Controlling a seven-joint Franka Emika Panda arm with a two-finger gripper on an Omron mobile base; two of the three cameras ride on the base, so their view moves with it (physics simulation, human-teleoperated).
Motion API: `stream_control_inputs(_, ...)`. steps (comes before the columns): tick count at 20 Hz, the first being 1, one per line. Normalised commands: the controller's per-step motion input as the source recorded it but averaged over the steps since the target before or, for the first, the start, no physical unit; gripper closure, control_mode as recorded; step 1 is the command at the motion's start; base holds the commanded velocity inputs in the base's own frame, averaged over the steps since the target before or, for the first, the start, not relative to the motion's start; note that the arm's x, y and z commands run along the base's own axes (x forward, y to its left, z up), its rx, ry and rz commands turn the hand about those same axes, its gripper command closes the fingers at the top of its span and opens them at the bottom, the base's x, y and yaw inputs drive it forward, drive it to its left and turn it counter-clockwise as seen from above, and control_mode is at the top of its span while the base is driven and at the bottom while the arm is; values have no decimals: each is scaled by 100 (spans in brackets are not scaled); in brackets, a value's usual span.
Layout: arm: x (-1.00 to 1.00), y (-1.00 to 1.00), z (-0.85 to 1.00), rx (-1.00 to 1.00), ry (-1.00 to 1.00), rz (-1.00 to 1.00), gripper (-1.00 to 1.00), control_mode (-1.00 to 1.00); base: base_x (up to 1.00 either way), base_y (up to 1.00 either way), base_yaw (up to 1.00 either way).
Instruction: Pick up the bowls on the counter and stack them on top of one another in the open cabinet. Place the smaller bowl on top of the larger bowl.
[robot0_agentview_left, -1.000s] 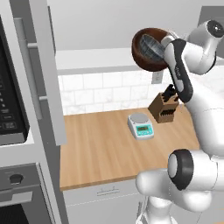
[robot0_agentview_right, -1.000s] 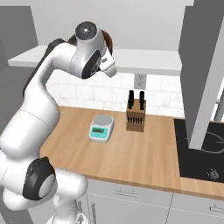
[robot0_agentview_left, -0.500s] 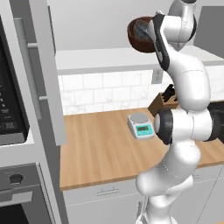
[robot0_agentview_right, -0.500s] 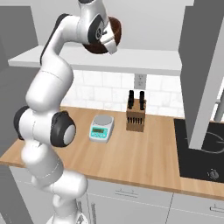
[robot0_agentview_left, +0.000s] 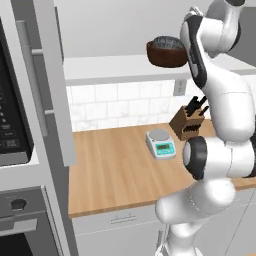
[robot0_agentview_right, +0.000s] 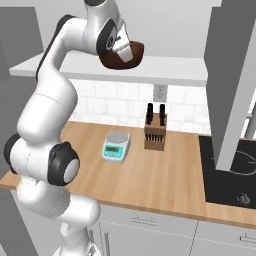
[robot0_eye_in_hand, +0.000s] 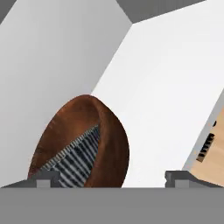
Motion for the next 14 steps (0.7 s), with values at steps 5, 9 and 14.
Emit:
stream_control_inputs(5,-100,-20,-100,0,-34,0,-100,-100,0,0,0)
stream_control_inputs(9,-100,-1,-100,-12,-3,0,-100,-100,0,0,0)
stream_control_inputs(14,-100,19,-100,-19,9,4,-100,-100,0,0,0)
